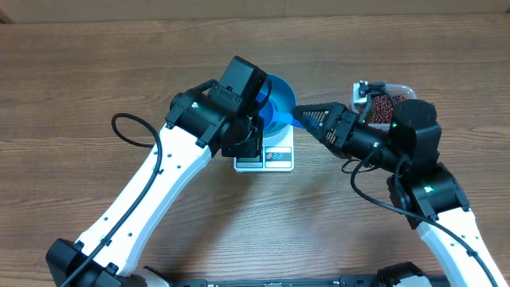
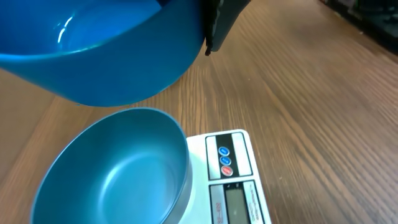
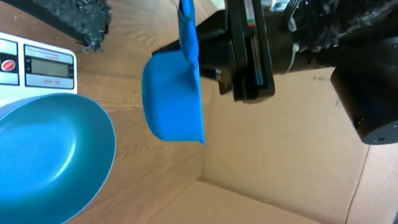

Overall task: Scoop item into bowl and weigh 150g on scale
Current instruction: 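Reach the right gripper toward the blue scoop held by the left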

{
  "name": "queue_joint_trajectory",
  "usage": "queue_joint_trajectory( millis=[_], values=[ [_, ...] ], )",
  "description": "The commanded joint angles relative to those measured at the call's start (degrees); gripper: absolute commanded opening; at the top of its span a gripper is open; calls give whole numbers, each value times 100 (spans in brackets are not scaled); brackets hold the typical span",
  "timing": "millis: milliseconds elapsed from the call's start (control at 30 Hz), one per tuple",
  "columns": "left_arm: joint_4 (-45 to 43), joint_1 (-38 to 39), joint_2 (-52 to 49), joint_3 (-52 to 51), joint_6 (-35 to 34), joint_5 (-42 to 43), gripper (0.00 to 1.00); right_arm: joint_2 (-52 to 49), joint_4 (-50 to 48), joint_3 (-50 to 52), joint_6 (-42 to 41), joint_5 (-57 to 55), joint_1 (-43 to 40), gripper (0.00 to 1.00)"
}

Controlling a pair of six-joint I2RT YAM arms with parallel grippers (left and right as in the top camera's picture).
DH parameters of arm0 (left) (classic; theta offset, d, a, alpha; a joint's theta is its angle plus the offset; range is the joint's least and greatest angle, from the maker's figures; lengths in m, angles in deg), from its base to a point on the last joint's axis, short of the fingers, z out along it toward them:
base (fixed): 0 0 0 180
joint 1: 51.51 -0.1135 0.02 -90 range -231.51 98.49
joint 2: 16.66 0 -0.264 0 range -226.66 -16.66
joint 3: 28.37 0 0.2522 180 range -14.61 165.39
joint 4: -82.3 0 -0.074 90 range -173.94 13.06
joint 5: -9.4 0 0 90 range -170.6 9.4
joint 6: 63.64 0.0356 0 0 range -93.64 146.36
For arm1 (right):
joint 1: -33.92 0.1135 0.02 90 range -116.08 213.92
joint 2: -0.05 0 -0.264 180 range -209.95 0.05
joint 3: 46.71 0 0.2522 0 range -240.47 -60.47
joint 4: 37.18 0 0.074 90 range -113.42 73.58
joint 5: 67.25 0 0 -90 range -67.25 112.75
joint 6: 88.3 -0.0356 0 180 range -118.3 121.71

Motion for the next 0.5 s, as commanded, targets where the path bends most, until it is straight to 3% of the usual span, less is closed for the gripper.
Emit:
queue_joint_trajectory(
  millis=[0, 267, 400, 467],
  values=[
    [-2, 44, 2, -4, -83, 190, 4, 35, -70, -96, -4, -721, 238, 90],
    [-59, 44, 2, -4, -83, 422, 4, -127, -151, -96, -7, -1038, 490, 86],
    [-57, 44, 2, -4, -81, 533, 4, -343, -149, -96, -4, -973, 490, 66],
    [-57, 44, 2, -4, -81, 533, 4, -404, -155, -96, -2, -905, 490, 63]
  ],
)
